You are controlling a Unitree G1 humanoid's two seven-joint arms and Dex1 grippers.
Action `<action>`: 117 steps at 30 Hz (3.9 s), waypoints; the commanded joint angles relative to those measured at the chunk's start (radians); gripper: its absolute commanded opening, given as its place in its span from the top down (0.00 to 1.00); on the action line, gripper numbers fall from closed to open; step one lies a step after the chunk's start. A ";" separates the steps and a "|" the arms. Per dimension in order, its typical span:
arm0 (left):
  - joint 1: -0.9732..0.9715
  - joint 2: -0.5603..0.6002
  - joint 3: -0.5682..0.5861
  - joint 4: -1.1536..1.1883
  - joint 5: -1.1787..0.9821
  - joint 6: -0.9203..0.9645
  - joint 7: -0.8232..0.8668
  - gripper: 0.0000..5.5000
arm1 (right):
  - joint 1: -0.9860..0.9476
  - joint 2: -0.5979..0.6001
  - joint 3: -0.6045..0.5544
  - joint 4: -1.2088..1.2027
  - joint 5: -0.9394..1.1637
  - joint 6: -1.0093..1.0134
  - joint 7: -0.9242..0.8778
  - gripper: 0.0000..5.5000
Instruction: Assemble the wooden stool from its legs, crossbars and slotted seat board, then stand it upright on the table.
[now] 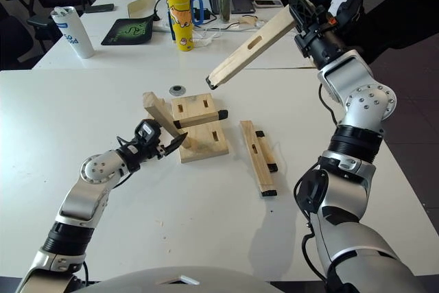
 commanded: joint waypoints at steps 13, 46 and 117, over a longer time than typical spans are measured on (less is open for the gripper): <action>0.227 -0.063 0.200 -0.199 -0.144 0.070 0.131 0.42 | 0.021 -0.001 0.093 -0.229 -0.077 0.188 -0.225 0.81; 0.073 -0.171 0.207 -0.095 0.011 -0.071 0.354 0.42 | 0.384 0.223 0.159 -0.433 -0.196 0.071 -0.259 0.81; -0.036 0.124 0.487 -0.260 -0.694 0.313 0.005 0.42 | 0.518 0.200 0.508 -0.293 -0.600 -0.410 0.022 0.81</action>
